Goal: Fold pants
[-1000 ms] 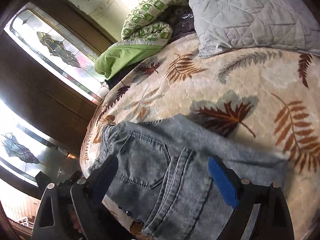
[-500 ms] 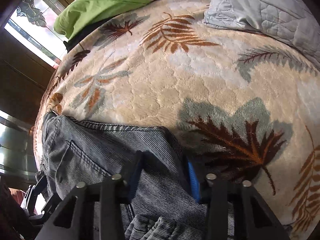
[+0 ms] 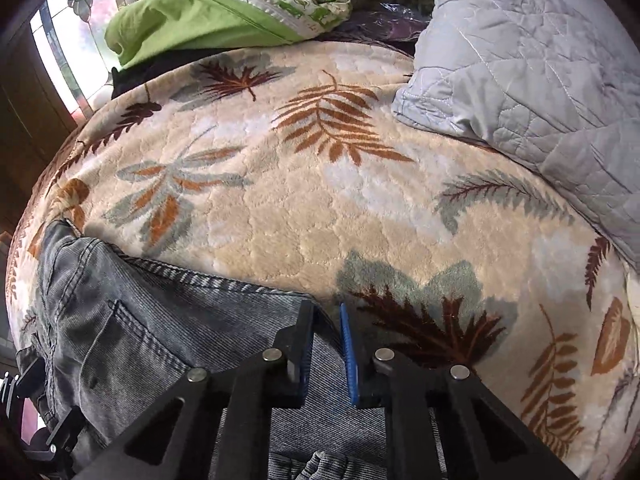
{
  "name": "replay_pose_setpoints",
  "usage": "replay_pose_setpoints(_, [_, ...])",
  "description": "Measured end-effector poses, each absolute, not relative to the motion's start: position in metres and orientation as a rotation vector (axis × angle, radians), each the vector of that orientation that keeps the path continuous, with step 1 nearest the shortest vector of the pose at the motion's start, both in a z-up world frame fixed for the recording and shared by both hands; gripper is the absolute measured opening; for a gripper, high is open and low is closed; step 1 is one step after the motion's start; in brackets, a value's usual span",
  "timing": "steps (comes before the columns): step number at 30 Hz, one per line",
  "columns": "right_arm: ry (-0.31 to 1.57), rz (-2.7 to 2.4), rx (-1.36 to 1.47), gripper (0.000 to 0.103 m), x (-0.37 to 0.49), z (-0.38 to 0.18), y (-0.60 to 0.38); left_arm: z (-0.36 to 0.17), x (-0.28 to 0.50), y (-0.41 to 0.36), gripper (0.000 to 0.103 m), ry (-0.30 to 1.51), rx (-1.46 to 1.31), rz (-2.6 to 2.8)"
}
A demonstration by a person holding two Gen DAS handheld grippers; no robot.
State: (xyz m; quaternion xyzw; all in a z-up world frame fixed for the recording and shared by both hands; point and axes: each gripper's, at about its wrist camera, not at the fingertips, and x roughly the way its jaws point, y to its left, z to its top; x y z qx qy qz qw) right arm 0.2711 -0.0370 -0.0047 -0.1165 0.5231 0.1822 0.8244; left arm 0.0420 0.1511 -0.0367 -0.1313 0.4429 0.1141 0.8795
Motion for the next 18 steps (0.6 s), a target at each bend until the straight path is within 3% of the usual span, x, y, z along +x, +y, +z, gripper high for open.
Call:
replay_pose_setpoints(1, [1.117,0.374,-0.266,0.017,0.271,-0.005,-0.037,-0.037,0.042,0.152,0.088,0.92,-0.275,0.236])
replay_pose_setpoints(3, [1.074,0.343,-0.334,0.032,0.261,0.0,-0.035,-0.038,0.041,0.152,0.088,0.914,-0.278,0.234])
replay_pose_setpoints(4, [1.045,0.327,-0.352,0.056,0.254,0.005,-0.036,-0.037,0.041,0.153,0.088,0.911,-0.279,0.234])
replay_pose_setpoints(5, [1.005,0.31,-0.354,0.072,0.247,0.011,-0.037,-0.038,0.04,0.152,0.089,0.906,-0.279,0.235])
replay_pose_setpoints(10, [0.916,0.303,-0.35,0.073,0.211,0.038,-0.045,-0.039,0.04,0.151,0.089,0.894,-0.269,0.246])
replay_pose_setpoints(18, [0.909,0.231,-0.416,0.073,0.194,0.026,-0.045,-0.04,0.038,0.15,0.09,0.882,-0.271,0.251])
